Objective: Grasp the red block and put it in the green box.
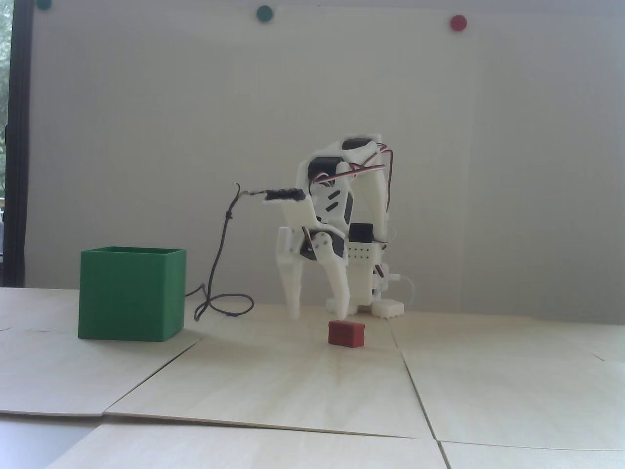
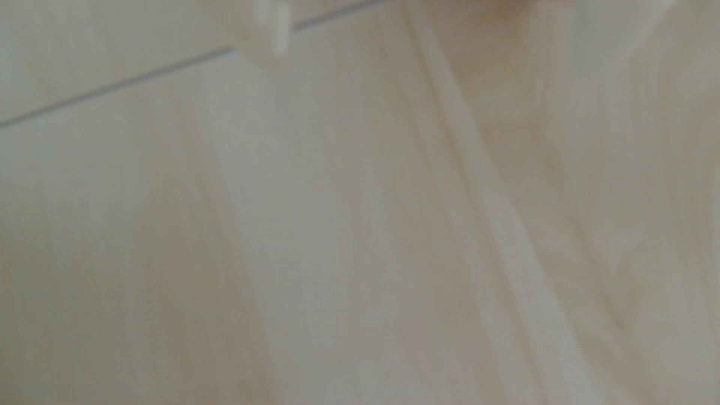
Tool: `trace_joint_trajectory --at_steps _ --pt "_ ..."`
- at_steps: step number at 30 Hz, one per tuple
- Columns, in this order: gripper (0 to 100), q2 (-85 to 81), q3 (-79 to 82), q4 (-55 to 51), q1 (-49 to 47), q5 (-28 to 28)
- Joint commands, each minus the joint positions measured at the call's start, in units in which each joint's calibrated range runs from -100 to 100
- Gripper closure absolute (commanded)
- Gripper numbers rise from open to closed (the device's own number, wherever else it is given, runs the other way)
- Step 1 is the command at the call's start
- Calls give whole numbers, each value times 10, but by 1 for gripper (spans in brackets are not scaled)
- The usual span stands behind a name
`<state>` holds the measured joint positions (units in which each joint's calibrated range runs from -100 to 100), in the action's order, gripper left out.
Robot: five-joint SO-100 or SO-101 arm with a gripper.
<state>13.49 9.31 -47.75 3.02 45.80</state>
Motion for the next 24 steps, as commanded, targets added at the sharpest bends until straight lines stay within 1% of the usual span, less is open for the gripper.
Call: trace_joint_trajectory --at_steps 1,20,24 --pt "74 -16 -110 -5 17 1" --pt "74 -5 -120 2 -1 1" --pt "74 10 -151 -4 -7 -2"
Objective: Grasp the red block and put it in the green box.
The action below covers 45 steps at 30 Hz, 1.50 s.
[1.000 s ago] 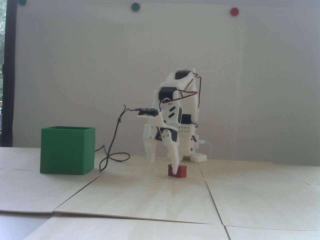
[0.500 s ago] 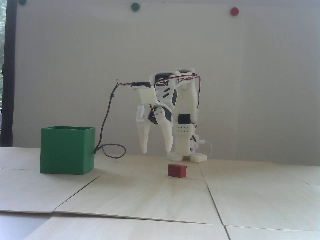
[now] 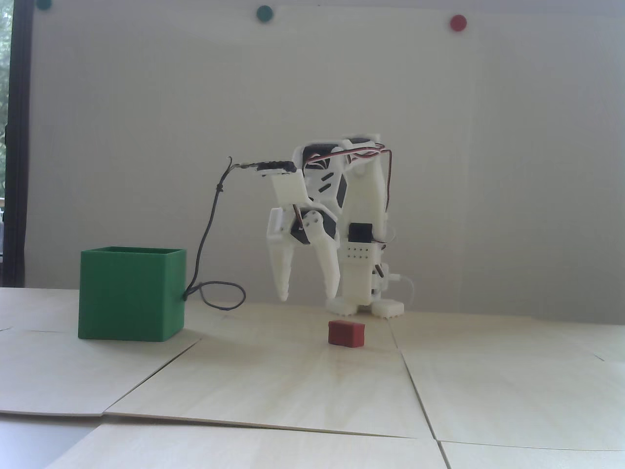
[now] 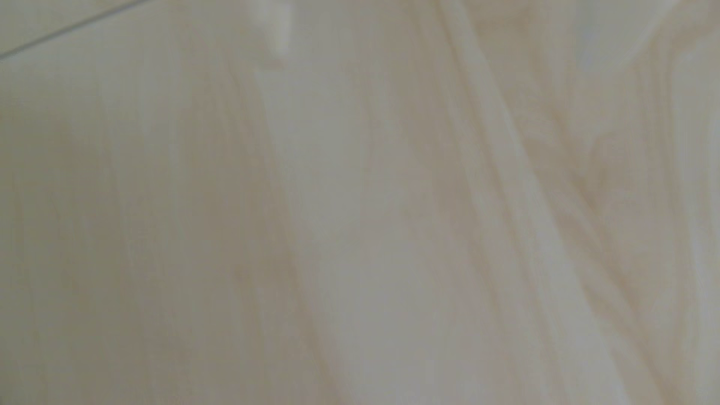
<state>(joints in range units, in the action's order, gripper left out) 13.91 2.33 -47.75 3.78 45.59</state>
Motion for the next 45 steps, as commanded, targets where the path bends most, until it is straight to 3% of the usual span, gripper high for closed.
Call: trace_joint_trajectory --at_steps 1,17,27,45 --pt "74 31 -108 -4 -14 0" --pt "74 80 -193 -87 -11 1" --pt "74 -97 54 -11 2 4" --pt "73 -151 149 8 12 22"
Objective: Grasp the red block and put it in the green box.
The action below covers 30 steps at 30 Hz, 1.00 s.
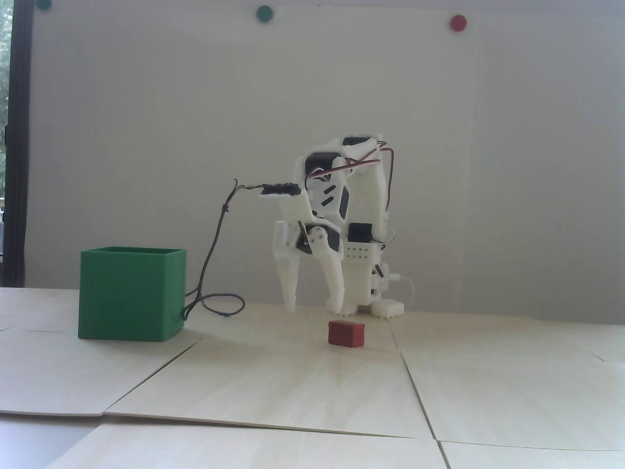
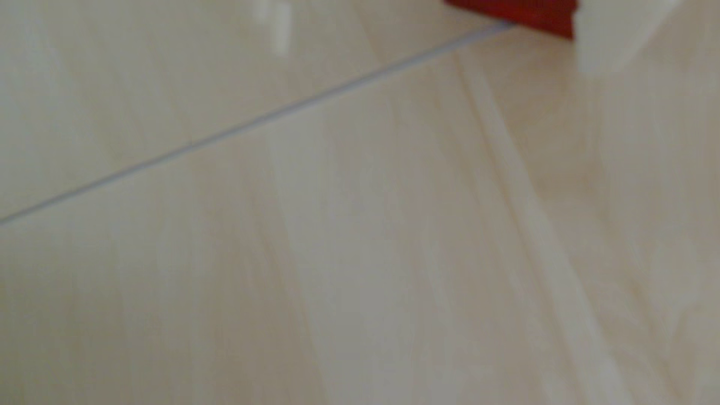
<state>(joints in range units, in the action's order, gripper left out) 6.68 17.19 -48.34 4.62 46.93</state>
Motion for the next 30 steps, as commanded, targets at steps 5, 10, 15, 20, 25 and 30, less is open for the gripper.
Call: trace_joint_trajectory --at_steps 5,10,15,20,25,30 --pt "73 -81 -2 14 2 9" --pt "73 -74 2 14 6 9" --pt "73 -74 -3 14 6 9" --pt "73 -73 2 15 19 9" --pt "74 -73 3 15 43 10" --pt "73 -74 4 13 37 10"
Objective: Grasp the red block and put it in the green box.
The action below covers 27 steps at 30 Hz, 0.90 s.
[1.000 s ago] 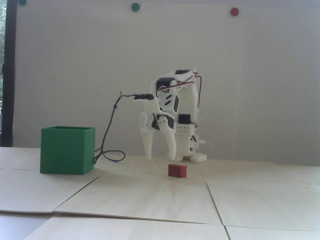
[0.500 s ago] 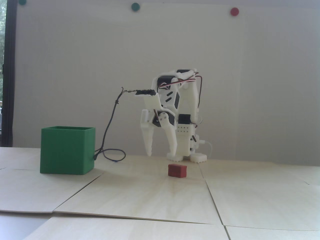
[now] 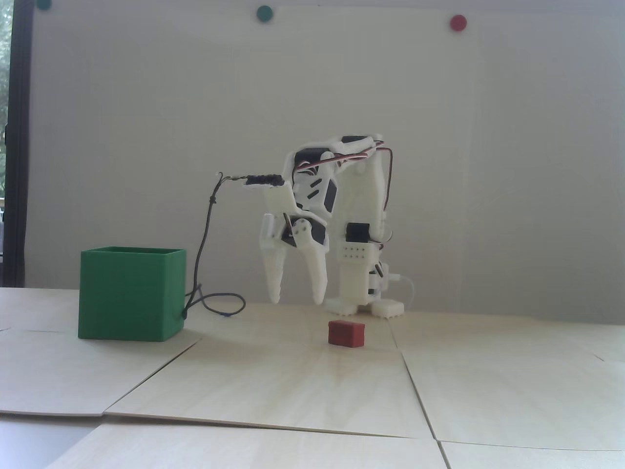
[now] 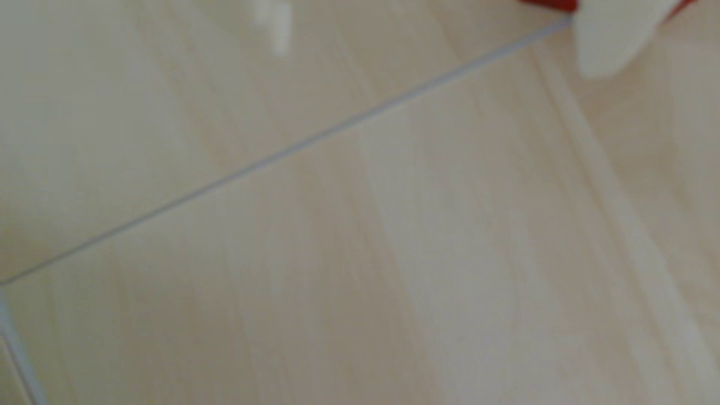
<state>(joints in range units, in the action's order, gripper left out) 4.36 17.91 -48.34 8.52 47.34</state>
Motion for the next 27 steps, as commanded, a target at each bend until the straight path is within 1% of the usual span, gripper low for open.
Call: trace_joint_trajectory --at_steps 1,6,12,17,27 --pt "73 -51 -3 12 -5 6" --pt "73 -52 -3 13 -47 22" --pt "73 -52 -3 14 -86 22" --pt "73 -52 -3 12 -102 22" --pt "73 -50 -2 5 -99 17"
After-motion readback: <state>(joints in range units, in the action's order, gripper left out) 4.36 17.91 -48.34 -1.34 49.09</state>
